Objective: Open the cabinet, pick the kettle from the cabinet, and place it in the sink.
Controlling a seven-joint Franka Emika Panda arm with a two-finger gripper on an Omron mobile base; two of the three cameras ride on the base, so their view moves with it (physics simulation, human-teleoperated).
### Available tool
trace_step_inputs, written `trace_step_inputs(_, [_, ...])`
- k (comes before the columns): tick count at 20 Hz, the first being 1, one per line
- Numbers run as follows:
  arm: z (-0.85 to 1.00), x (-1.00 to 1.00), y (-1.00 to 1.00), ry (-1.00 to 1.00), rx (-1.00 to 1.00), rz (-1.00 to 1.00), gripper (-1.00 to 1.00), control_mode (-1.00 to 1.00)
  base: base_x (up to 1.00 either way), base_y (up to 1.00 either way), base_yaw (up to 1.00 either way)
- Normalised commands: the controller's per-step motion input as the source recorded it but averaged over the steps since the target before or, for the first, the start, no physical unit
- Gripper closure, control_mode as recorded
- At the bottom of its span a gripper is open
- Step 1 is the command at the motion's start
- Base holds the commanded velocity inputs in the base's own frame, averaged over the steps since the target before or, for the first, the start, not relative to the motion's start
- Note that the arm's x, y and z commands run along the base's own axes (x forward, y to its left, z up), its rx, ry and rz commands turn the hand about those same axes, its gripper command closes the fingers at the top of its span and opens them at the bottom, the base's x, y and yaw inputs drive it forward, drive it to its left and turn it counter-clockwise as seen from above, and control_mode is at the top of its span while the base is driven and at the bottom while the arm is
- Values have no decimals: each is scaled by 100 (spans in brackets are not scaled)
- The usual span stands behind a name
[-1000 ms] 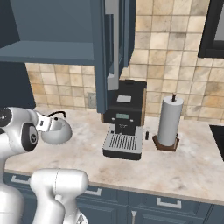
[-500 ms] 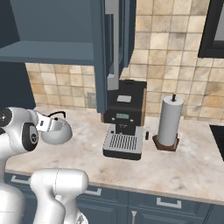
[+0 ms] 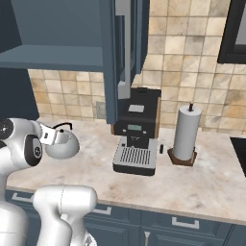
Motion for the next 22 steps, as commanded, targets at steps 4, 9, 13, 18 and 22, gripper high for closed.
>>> trace_step_inputs(4, [0, 0, 0, 0, 0, 0, 100, -100, 0, 0, 0])
trace_step_inputs(9, [0, 0, 0, 0, 0, 0, 100, -100, 0, 0, 0])
trace_step_inputs(13, [0, 0, 0, 0, 0, 0, 100, -100, 0, 0, 0])
trace_step_inputs(18, [0, 0, 0, 0, 0, 0, 100, -100, 0, 0, 0])
trace_step_inputs(22, [0, 0, 0, 0, 0, 0, 100, -100, 0, 0, 0])
